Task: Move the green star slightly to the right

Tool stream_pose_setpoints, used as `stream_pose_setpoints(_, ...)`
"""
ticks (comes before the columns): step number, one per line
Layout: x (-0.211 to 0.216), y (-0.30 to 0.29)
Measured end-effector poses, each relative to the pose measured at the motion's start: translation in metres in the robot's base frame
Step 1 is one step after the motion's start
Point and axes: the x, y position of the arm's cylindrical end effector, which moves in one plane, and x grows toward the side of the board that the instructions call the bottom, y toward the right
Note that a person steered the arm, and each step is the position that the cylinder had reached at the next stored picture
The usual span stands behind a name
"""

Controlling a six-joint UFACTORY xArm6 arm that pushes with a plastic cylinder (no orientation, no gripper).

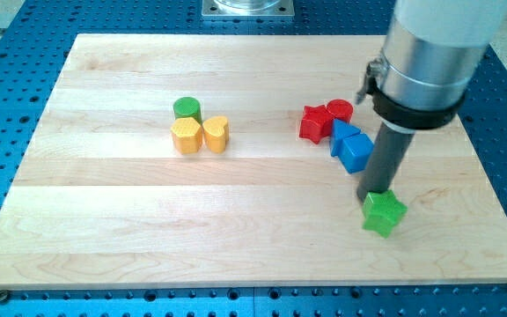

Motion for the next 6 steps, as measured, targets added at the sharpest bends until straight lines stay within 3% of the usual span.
stream_pose_setpoints(1, 0.005, -0.013)
stream_pose_setpoints(2, 0.021, -0.075)
stream_pose_setpoints(3, 0.048, -0.021)
stream_pose_setpoints(4, 0.043, 0.013)
stream_pose_setpoints(5, 0.019, -0.027)
stream_pose_setpoints(6, 0.014, 0.025)
